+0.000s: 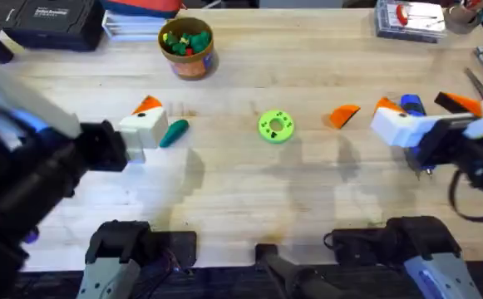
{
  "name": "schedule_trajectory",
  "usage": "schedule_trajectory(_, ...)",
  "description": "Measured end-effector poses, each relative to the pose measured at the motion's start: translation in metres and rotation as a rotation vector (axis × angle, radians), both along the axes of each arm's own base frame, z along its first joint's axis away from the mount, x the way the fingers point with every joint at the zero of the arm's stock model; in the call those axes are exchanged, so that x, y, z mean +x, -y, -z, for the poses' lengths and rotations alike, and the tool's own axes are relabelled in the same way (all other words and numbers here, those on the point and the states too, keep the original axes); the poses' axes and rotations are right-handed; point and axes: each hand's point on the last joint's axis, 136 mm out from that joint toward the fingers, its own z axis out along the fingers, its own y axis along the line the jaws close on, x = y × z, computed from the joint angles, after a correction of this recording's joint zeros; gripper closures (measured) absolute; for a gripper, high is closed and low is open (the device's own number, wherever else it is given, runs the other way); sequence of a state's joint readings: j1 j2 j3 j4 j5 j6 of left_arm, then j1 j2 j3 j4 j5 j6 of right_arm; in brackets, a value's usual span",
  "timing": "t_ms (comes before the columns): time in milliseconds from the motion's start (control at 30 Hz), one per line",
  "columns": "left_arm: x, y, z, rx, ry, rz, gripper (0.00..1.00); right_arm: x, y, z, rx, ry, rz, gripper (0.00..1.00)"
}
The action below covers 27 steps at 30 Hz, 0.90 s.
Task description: Pick up the gripper from the table and insert it into the empty holder that is missing its gripper. Then pick up a screw, insert it into the mounting hole, and use the screwdriver to tighten it. Finally, clean up the table by picking up the vegetable and placing it into the bucket.
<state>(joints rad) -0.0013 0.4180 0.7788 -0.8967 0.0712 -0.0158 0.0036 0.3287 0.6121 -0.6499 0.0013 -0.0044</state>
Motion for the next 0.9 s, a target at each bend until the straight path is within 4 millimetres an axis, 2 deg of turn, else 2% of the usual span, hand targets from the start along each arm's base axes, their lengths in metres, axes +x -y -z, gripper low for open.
schedule_trajectory(133, 0.004, 0.003, 0.017, -0.011, -0.151, 0.016, 0.073, 0.005, 0.0, -0.012, 0.0, -0.082, 0.0, 0.007)
schedule_trajectory(233, 0.007, 0.004, 0.028, -0.015, -0.213, 0.02, 0.074, 0.009, 0.0, -0.009, 0.0, -0.119, 0.0, 0.007)
schedule_trajectory(433, 0.01, 0.006, 0.028, 0.001, -0.211, 0.048, 0.088, 0.009, 0.0, -0.003, -0.001, -0.146, 0.0, 0.007)
schedule_trajectory(467, 0.011, 0.007, 0.027, 0.001, -0.206, 0.053, 0.157, 0.009, 0.0, -0.003, 0.0, -0.145, 0.0, 0.007)
schedule_trajectory(500, 0.011, 0.008, 0.027, 0.0, -0.203, 0.06, 0.294, 0.009, 0.0, -0.003, 0.0, -0.146, 0.0, 0.007)
schedule_trajectory(633, 0.013, 0.019, 0.022, -0.035, -0.182, 0.116, 0.93, 0.009, 0.0, -0.003, 0.0, -0.146, 0.0, 0.008)
schedule_trajectory(667, 0.014, 0.022, 0.019, -0.038, -0.169, 0.13, 0.969, 0.009, 0.0, -0.003, -0.001, -0.146, 0.0, 0.008)
schedule_trajectory(700, 0.017, 0.023, 0.016, -0.038, -0.151, 0.139, 0.847, 0.009, 0.0, -0.003, 0.0, -0.146, 0.0, 0.007)
schedule_trajectory(867, 0.028, 0.029, 0.0, -0.053, -0.07, 0.169, 0.074, 0.009, 0.0, -0.003, -0.001, -0.146, 0.0, 0.008)
schedule_trajectory(900, 0.028, 0.03, 0.0, -0.055, -0.068, 0.172, 0.037, 0.009, 0.0, -0.003, -0.001, -0.146, 0.0, 0.007)
